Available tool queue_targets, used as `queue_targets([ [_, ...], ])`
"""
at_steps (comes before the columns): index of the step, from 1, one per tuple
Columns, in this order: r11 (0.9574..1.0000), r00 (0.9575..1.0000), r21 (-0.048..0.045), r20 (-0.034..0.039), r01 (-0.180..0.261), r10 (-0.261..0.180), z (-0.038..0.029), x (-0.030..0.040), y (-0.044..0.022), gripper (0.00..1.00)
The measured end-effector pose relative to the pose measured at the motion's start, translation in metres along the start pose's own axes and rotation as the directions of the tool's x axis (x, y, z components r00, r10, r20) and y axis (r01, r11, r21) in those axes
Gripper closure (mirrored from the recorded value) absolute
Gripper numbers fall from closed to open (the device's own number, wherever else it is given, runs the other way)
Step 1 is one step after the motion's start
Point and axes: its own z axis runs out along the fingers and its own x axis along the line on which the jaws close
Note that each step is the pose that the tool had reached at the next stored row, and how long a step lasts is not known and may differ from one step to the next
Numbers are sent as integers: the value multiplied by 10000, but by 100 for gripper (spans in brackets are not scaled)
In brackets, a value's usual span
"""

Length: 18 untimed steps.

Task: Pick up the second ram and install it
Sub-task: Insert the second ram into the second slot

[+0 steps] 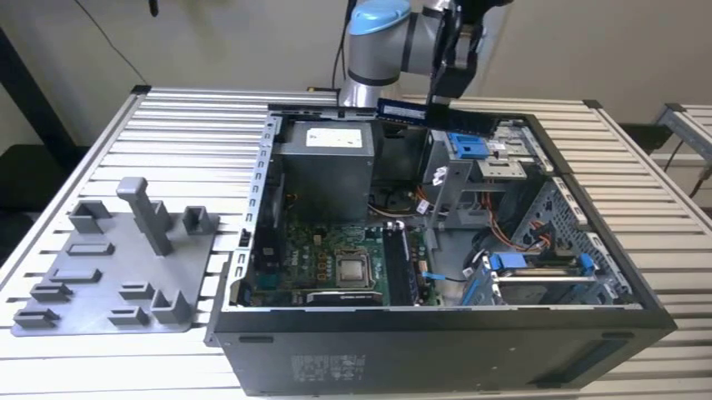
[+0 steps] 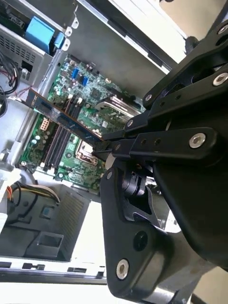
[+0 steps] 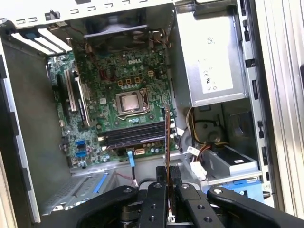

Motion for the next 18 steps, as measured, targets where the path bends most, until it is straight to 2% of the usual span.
queue_targets([
  [4, 9987, 9987, 14, 13, -515, 515, 6, 0, 0, 86],
  [9, 9935, 9935, 30, 29, -1134, 1134, 16, 0, 0, 86],
  [14, 9849, 9849, 45, 43, -1728, 1728, 26, 1, -1, 86],
  [18, 9762, 9762, 55, 54, -2168, 2167, 34, 1, -1, 86],
])
